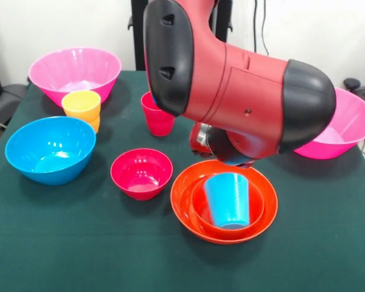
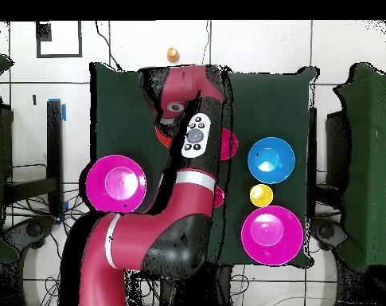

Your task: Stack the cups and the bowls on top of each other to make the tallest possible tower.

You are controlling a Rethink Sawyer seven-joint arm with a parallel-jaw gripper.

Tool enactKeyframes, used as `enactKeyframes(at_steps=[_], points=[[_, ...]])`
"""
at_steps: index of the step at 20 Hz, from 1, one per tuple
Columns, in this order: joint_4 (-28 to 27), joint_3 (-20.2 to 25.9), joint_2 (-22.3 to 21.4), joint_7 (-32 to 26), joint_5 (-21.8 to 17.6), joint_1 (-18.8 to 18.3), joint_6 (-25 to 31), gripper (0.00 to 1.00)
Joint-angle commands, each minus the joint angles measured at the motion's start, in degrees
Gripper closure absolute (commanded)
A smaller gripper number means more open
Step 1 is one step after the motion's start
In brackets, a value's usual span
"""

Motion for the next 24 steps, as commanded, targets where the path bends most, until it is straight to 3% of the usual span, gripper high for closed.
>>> enactKeyframes(at_steps=[1, 5, 7, 8, 9, 11, 12, 21, 24], points=[[-2.5, 2.5, 2.7, -4.3, -3.6, 0.3, 2.0, 1.00], [-3.1, 2.3, 2.9, -4.6, -3.4, 0.2, 2.0, 1.00], [-2.3, 2.9, 2.7, -4.3, -3.0, 0.1, -0.5, 1.00], [-0.8, 4.6, 2.4, -2.9, -1.8, -0.2, -5.1, 1.00], [2.2, 6.5, 1.3, -1.2, -1.1, -0.4, -13.6, 1.00], [6.4, 8.0, -0.9, -2.0, -1.0, -0.5, -20.9, 1.00], [8.0, 8.6, -1.7, -2.5, -0.8, -0.7, -23.8, 0.00], [12.0, 8.0, -4.0, -3.2, -1.5, -0.4, -30.3, 0.00], [13.4, 7.8, -5.7, -5.2, -1.3, -0.1, -28.2, 0.00]])
